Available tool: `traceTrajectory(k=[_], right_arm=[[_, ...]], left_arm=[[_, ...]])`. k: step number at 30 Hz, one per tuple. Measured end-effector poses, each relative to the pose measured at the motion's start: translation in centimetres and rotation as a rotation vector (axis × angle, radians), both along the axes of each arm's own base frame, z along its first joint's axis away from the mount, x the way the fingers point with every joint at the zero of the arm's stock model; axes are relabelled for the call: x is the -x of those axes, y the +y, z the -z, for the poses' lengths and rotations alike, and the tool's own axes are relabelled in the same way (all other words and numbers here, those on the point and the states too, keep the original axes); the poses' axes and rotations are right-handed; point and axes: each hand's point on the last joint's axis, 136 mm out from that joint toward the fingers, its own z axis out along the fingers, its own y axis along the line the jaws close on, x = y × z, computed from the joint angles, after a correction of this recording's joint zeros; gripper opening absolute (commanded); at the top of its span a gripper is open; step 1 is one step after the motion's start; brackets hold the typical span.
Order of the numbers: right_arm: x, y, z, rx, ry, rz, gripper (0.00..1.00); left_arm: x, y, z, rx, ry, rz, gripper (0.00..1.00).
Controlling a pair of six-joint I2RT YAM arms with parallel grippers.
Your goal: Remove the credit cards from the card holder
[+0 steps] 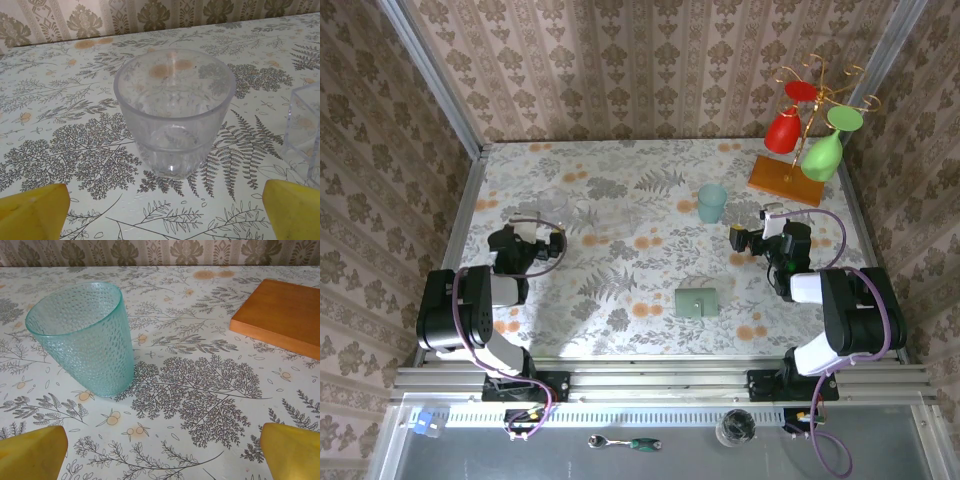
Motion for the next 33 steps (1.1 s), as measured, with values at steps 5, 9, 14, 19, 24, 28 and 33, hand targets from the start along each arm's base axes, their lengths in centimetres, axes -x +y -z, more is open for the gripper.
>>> traceTrajectory(k=[5,9,14,19,24,28,33], right_arm=[[0.0,0.1,0.0,-0.002,0.000,-0.005,1.00],[0.0,0.1,-0.1,-0.003,-0.004,-0.008,1.00],[0.0,0.2,-0.1,-0.004,-0.006,-0.011,1.00],[0.0,0.2,-0.1,-0.005,-0.006,-0.010,1.00],[-0.1,-0.1,-0.1,0.000,-0.006,0.005,1.00],[-0.1,-0.2,-0.1,0.003,-0.006,0.011,1.00],[-0.1,-0.2,-0.1,0.003,-0.006,0.013,1.00]], left_arm=[[0.0,0.0,-0.1,0.000,-0.003,0.000,1.00],[0.0,0.0,-0.1,0.000,-0.003,0.000,1.00],[0.0,0.0,-0.1,0.000,-0.003,0.000,1.00],[0.0,0.1,-0.1,-0.001,-0.003,-0.004,1.00],[-0.2,0.8,0.0,-0.013,-0.001,-0.044,1.00],[-0.2,1.0,0.0,-0.017,-0.002,-0.055,1.00],[-0.3,1.2,0.0,-0.021,-0.001,-0.066,1.00]])
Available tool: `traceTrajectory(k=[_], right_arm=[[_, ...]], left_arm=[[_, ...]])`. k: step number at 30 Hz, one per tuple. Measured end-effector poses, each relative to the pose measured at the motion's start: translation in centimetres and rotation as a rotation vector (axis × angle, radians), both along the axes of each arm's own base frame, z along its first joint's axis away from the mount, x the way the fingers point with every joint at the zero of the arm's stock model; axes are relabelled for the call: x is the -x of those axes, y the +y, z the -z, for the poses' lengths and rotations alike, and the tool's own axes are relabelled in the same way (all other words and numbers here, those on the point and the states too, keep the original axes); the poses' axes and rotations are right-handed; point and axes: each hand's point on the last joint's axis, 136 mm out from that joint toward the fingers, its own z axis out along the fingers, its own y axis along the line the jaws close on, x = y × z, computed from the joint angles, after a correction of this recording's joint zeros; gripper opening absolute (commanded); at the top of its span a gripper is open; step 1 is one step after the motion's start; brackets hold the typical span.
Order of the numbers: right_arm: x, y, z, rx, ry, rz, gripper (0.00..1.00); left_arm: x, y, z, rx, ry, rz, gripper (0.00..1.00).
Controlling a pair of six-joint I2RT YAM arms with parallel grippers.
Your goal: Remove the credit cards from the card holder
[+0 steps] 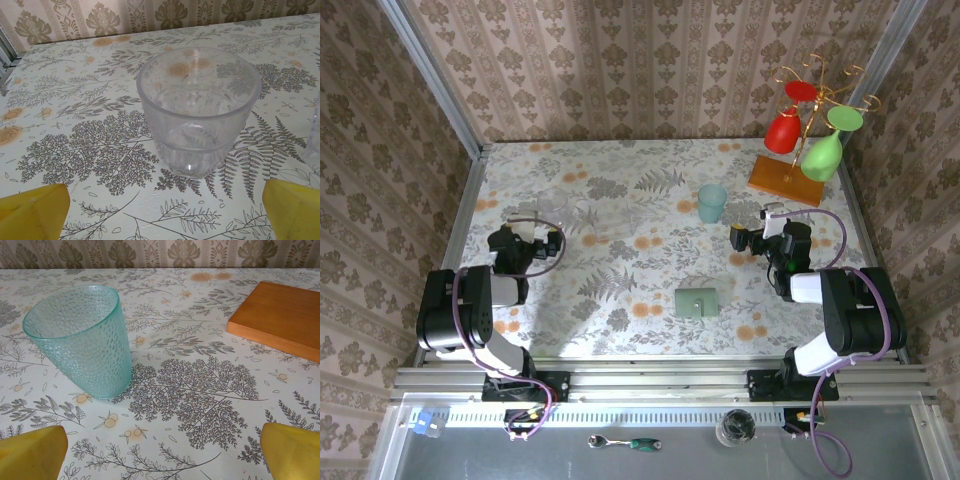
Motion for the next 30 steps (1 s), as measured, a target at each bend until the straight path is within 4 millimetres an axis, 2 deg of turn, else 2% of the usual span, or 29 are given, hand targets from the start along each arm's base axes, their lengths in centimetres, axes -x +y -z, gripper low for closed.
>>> traceTrajectory(k=[8,14,20,26,30], right_arm=[[0.0,-0.5,0.3,0.017,0.042,0.039,1.00],[-0.1,-0.9,-1.3,0.021,0.042,0.069,1.00],[0.0,-1.3,-3.2,0.009,0.063,0.119,0.95],[0.3,-0.2,-4.8,-0.011,0.101,0.127,0.91],[0.0,1.7,-7.2,-0.044,0.112,0.104,0.88]], left_arm=[[0.0,0.5,-0.4,-0.012,-0.008,-0.032,1.00],[0.2,0.7,-2.4,-0.042,-0.041,-0.098,1.00],[0.4,0.3,-3.5,-0.076,0.010,-0.155,1.00],[0.5,-0.1,-6.0,-0.043,0.043,-0.188,1.00],[0.6,-0.3,-7.4,0.011,0.096,-0.193,1.00]])
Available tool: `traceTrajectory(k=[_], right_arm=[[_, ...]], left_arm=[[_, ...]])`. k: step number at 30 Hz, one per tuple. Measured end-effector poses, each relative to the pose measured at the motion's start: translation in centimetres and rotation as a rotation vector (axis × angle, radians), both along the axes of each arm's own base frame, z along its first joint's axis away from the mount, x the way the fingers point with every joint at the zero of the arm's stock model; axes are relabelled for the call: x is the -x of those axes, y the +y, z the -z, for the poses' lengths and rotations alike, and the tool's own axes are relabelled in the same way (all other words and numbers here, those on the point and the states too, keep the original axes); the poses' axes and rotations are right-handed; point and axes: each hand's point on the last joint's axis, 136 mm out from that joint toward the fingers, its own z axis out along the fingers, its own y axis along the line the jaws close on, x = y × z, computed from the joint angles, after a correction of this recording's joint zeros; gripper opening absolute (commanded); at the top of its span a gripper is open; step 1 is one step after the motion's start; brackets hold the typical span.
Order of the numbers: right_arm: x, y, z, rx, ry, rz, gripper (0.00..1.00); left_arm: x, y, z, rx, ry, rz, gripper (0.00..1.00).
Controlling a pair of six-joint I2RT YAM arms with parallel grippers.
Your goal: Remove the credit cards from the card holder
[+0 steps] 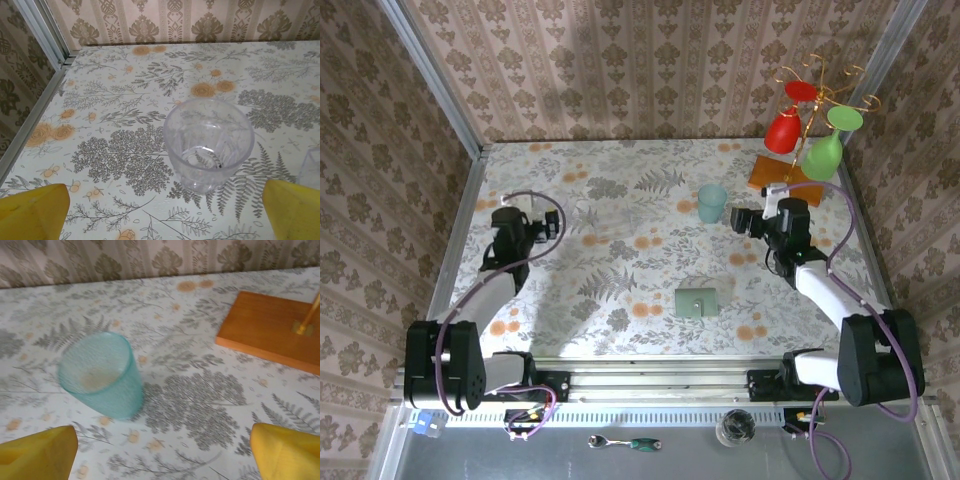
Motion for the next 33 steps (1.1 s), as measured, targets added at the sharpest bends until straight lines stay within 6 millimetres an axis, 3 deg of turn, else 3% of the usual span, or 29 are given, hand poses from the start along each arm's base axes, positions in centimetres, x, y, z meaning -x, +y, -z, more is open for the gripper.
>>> traceTrajectory(k=[6,12,17,24,28,33], right_arm=[[-0.1,5.6,-3.3,-0.045,-0.002,-0.101,0.84],[-1.1,11.5,-4.7,-0.098,0.040,-0.188,0.76],[-2.5,15.9,-3.2,-0.123,0.137,-0.234,0.63],[-4.0,20.8,-0.3,-0.145,0.276,-0.294,0.53],[-4.2,23.0,1.2,-0.135,0.334,-0.320,0.51],[-4.5,25.2,3.3,-0.139,0.409,-0.347,0.44]], left_arm=[[-0.3,-0.7,-1.7,0.094,0.073,0.026,1.00],[0.2,-1.2,-2.4,0.181,0.157,0.059,1.00],[0.4,-0.9,-4.7,0.237,0.191,0.074,1.00],[1.0,2.0,-7.3,0.315,0.223,0.033,1.00],[1.5,3.3,-6.7,0.346,0.256,0.004,1.00],[1.9,3.9,-4.3,0.373,0.317,-0.014,1.00]])
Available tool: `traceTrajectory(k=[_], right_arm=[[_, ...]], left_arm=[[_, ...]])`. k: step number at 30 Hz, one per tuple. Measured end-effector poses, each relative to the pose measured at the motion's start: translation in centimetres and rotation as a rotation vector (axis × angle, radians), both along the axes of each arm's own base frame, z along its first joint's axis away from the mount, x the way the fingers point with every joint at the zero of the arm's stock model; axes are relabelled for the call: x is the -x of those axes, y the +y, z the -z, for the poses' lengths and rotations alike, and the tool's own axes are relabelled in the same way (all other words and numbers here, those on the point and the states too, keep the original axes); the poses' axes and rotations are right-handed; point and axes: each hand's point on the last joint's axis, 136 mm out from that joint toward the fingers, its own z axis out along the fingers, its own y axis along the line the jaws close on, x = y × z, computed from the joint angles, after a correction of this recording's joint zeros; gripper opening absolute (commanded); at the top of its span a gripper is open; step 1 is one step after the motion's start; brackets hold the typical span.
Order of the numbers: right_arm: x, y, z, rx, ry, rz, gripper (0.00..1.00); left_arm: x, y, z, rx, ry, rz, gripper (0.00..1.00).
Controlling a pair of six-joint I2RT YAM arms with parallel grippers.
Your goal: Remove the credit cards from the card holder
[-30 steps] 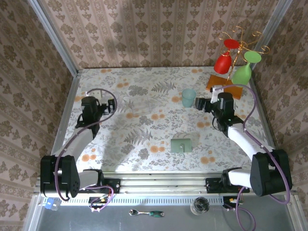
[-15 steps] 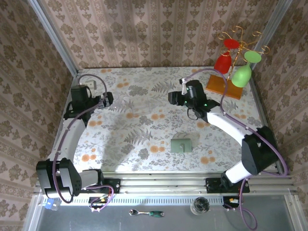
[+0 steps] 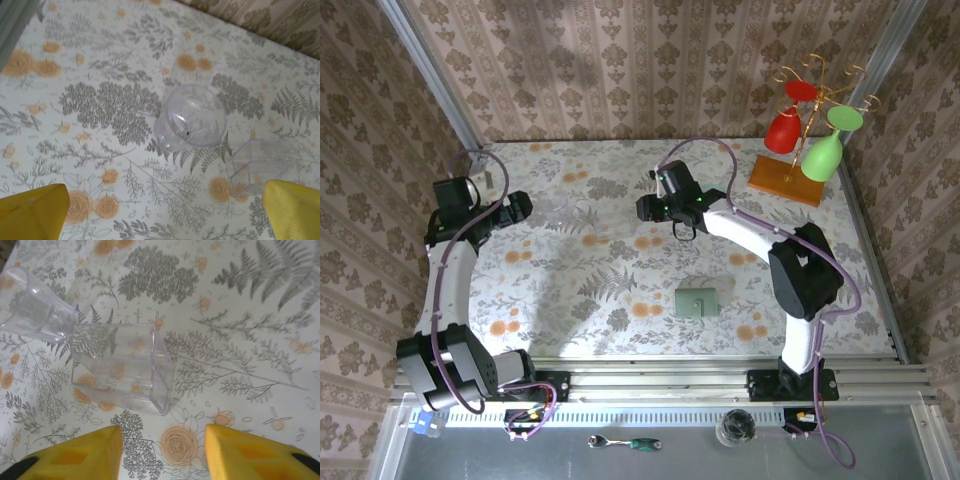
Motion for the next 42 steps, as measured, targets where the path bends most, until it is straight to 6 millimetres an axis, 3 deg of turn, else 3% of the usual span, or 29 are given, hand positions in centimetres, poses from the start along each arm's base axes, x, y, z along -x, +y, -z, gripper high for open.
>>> traceTrajectory(k=[6,12,24,30,42], right_arm=[[-0.7,1.3,3.1,0.012,0.088,-0.002,0.37],[-1.5,2.7,4.6,0.028,0.122,-0.008,0.34],[-2.5,4.9,6.1,0.034,0.145,-0.029,0.29],[-2.5,4.9,7.6,0.045,0.167,-0.025,0.24],[-2.9,4.6,7.3,0.062,0.158,-0.002,0.13]], left_arm=[[-0.1,-0.3,1.1,0.024,0.029,0.015,1.00],[-0.1,-0.3,1.1,0.027,0.029,0.018,1.00],[-0.1,-0.8,1.3,0.057,0.036,0.027,1.00],[-0.2,-0.9,1.7,0.073,0.051,0.029,1.00],[-0.5,-1.3,2.4,0.108,0.073,0.038,1.00]])
